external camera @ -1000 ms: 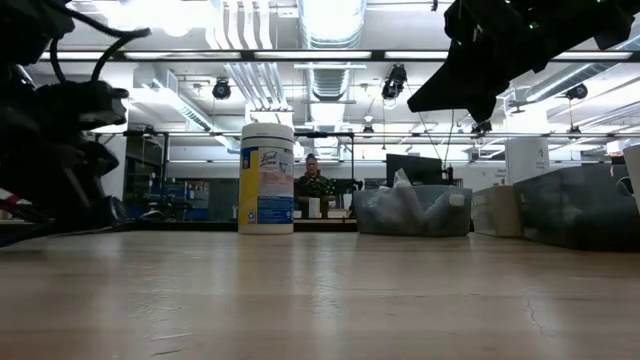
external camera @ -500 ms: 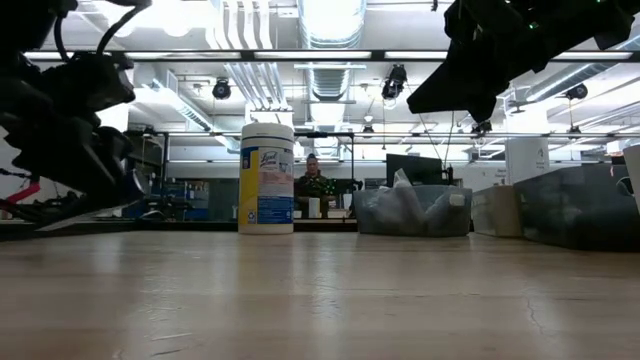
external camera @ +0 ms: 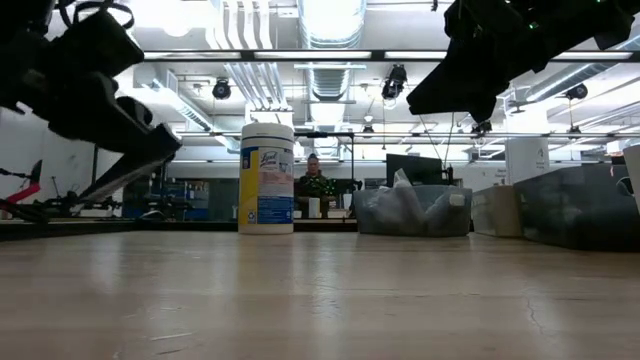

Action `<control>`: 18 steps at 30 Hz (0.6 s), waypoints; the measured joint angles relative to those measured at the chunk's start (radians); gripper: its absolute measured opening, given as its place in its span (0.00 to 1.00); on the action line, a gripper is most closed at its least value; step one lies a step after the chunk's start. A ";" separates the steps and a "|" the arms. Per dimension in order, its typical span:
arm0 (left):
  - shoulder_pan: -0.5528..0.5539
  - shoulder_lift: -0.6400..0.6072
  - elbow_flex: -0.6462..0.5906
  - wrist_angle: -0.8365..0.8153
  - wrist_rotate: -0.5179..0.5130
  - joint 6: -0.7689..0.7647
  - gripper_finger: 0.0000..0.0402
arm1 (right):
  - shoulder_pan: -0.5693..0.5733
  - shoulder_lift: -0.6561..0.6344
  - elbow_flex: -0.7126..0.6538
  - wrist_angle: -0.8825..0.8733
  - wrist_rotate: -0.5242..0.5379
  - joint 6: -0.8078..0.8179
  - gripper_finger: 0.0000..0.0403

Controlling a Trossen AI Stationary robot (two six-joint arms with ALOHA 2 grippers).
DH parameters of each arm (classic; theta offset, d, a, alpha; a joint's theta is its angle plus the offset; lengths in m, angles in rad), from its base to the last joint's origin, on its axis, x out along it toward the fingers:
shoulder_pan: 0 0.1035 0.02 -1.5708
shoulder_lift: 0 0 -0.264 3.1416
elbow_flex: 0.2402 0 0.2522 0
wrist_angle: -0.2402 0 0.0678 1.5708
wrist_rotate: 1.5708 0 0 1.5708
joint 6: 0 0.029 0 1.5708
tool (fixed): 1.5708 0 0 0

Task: Pick & Place Travel size toiletries
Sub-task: Put the blue shave cream into the white bin

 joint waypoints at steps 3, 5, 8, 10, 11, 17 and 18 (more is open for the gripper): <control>0.000 0.000 0.000 0.054 -0.007 0.027 0.38 | 0.000 0.000 0.000 0.000 0.000 0.035 0.35; 0.000 0.000 0.000 0.093 -0.015 0.048 0.38 | 0.000 -0.001 0.000 0.000 0.000 0.054 0.36; 0.000 0.000 0.000 0.141 -0.017 0.088 0.38 | 0.000 -0.001 0.000 0.000 0.000 0.058 0.38; 0.000 0.000 0.000 0.177 -0.017 0.107 0.38 | 0.000 -0.001 0.000 0.001 0.000 0.060 0.39; 0.000 0.000 0.000 0.193 -0.017 0.117 0.38 | 0.000 -0.001 0.000 0.001 0.000 0.061 0.39; 0.000 0.000 0.000 0.271 -0.017 0.177 0.38 | 0.000 -0.001 -0.009 0.028 0.000 0.088 0.42; 0.000 0.000 -0.001 0.284 -0.017 0.185 0.38 | 0.001 -0.001 -0.012 0.036 0.000 0.089 0.43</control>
